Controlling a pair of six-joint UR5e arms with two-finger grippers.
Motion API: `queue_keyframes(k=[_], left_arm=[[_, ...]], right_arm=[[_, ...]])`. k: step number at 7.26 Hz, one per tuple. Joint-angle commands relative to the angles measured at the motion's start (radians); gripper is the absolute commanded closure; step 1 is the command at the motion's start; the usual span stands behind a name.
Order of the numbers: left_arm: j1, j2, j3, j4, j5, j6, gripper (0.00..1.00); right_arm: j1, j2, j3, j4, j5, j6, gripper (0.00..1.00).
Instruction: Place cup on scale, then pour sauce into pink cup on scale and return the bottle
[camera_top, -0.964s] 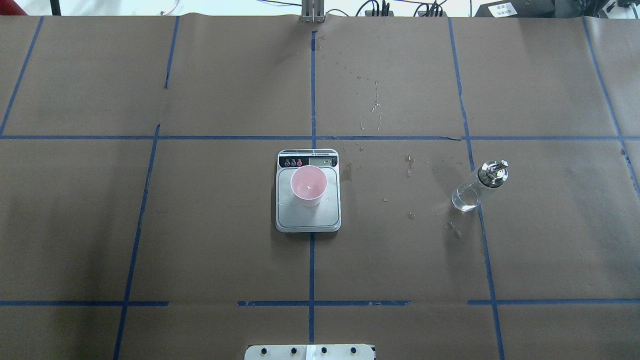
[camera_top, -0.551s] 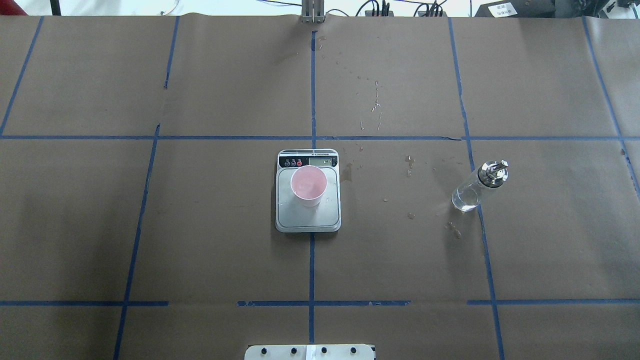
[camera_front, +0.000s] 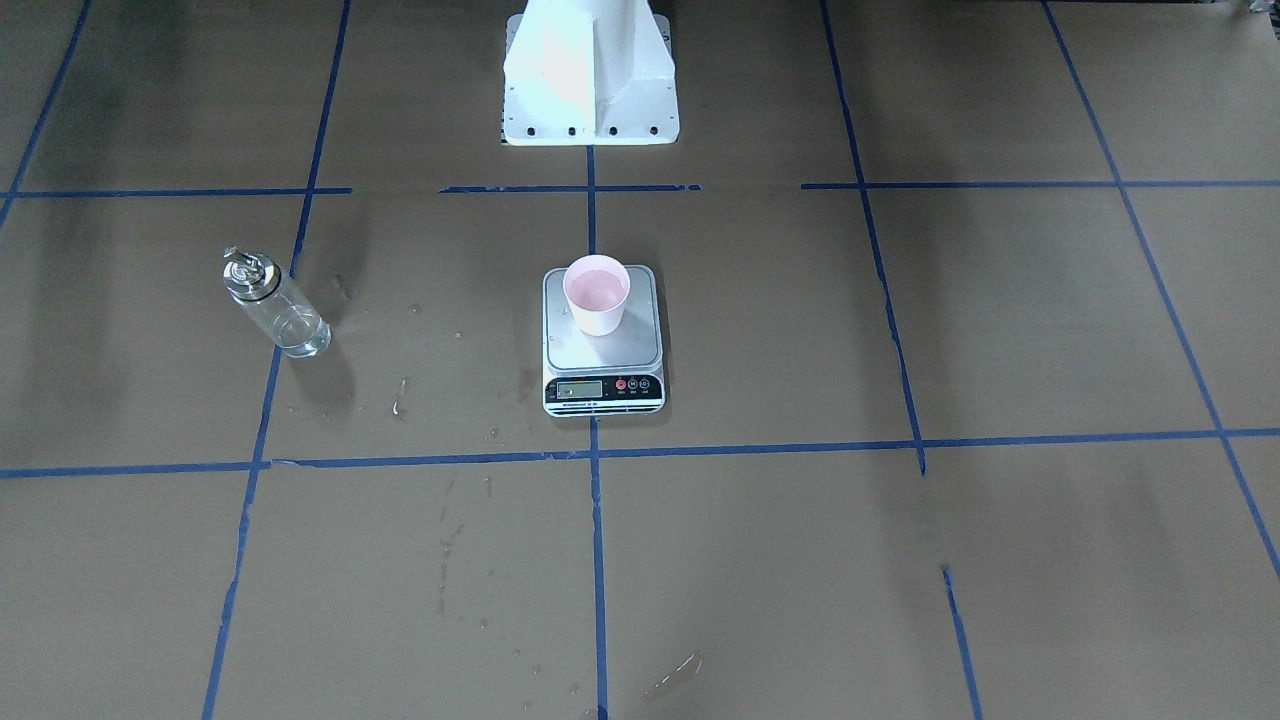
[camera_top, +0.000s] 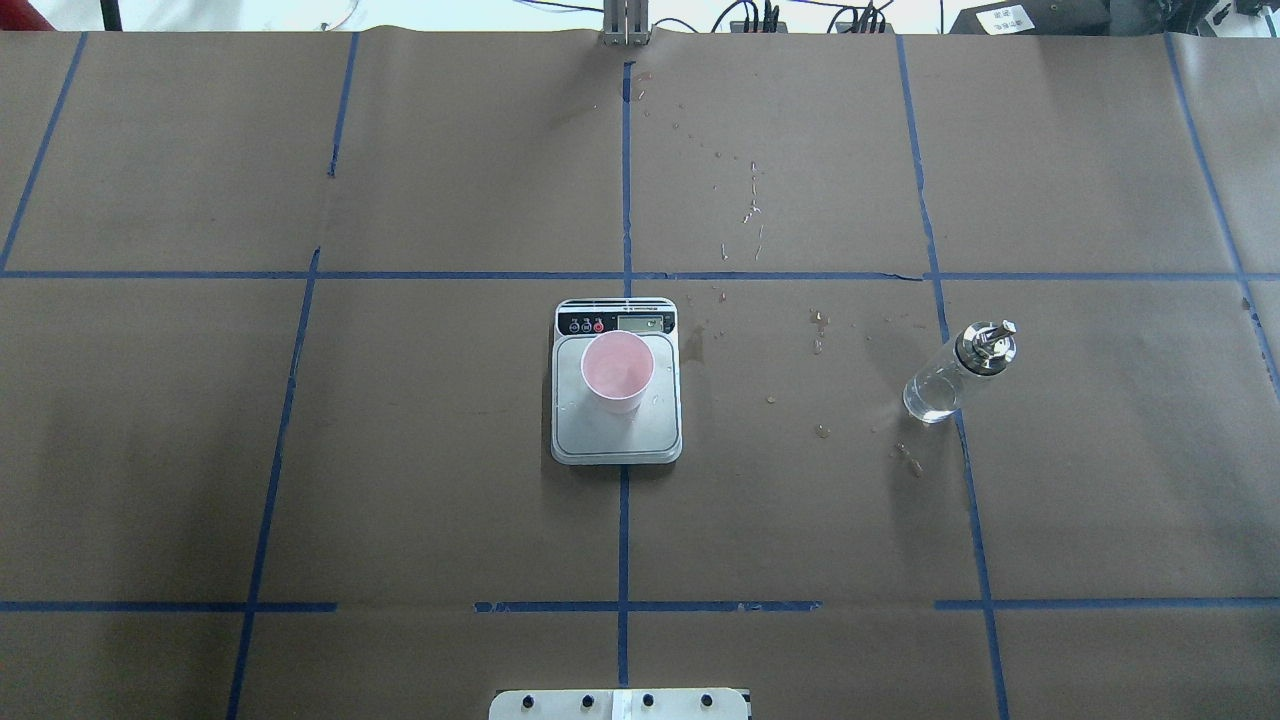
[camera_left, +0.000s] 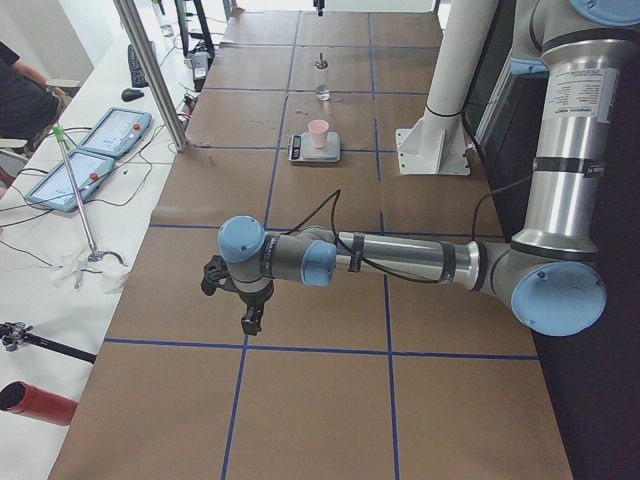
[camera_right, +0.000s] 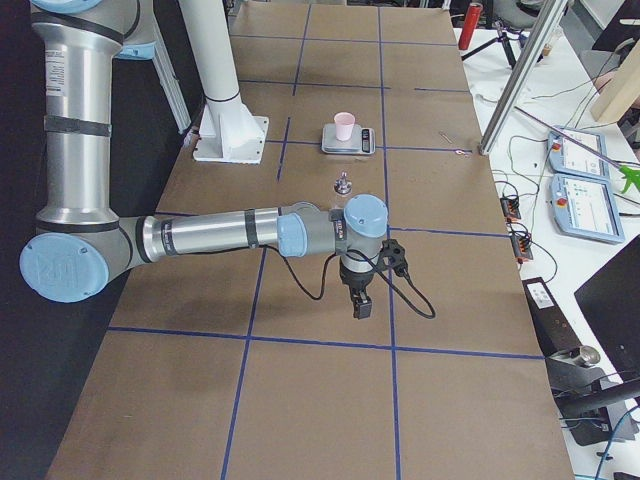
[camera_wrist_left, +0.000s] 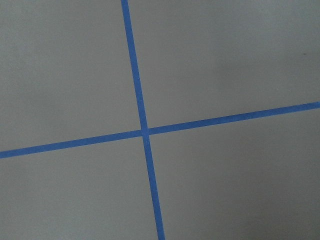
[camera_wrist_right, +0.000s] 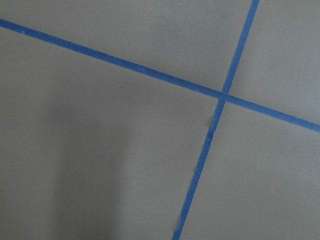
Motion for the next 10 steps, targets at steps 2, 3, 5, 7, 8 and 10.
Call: queue_keyframes(k=[2,3,5,7,8,10], left_arm=[[0.000,0.028,0.032,-0.014,-0.005,0.004,0.00],[0.000,0.028,0.034,-0.014,-0.008,0.004,0.00],[-0.001,0.019,0.026,-0.002,-0.005,-0.005,0.00],[-0.009,0.023,0.020,-0.001,0.007,-0.008,0.00],[-0.036,0.022,0.011,0.010,0.018,-0.008,0.00],[-0.061,0.031,0.016,0.021,0.030,0.003,0.00]], right_arm=[[0.010,0.011,-0.022,-0.071,0.005,-0.010,0.00],[0.029,0.008,-0.026,-0.071,0.003,-0.010,0.00],[0.029,0.008,-0.052,-0.068,-0.006,-0.010,0.00],[0.030,0.011,-0.060,-0.067,-0.006,-0.004,0.00],[0.030,0.011,-0.063,-0.066,-0.006,0.000,0.00],[0.059,0.011,-0.083,-0.066,-0.003,0.002,0.00]])
